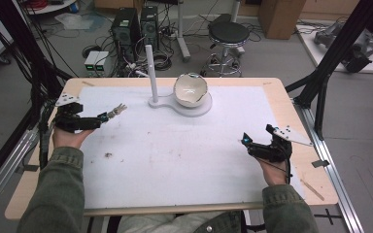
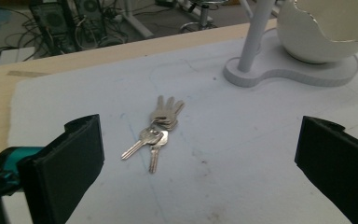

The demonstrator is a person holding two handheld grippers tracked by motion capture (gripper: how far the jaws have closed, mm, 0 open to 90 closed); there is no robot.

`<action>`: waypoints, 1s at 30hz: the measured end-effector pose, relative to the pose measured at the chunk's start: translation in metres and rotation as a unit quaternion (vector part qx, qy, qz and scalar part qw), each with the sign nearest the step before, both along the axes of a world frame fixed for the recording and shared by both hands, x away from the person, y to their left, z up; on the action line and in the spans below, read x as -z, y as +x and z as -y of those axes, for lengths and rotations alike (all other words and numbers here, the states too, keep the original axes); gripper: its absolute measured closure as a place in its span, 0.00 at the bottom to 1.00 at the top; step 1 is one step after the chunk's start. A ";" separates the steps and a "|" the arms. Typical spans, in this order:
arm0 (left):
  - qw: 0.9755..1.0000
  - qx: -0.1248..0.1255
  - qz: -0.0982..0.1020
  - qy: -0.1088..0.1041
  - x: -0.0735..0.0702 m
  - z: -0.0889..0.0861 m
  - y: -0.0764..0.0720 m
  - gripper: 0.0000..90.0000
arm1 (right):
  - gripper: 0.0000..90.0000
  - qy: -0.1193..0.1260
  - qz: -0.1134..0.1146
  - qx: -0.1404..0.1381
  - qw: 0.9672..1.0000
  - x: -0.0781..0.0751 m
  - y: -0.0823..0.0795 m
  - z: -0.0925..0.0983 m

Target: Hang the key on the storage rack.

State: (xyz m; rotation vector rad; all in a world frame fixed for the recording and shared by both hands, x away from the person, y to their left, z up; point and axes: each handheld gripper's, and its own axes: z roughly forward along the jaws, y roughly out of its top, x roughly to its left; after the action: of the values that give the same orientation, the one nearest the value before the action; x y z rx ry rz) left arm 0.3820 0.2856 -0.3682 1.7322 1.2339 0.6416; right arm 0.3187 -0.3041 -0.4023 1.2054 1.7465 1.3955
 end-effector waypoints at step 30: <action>0.996 0.049 -0.062 0.049 -0.012 0.023 0.079 0.02 | 0.01 -0.023 -0.005 -0.010 1.000 0.002 -0.005 -0.003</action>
State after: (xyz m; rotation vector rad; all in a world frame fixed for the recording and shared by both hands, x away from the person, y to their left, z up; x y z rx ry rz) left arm 0.4612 0.2623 -0.3558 1.9265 1.2101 0.5516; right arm 0.3134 -0.3011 -0.4041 1.1753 1.7918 1.3557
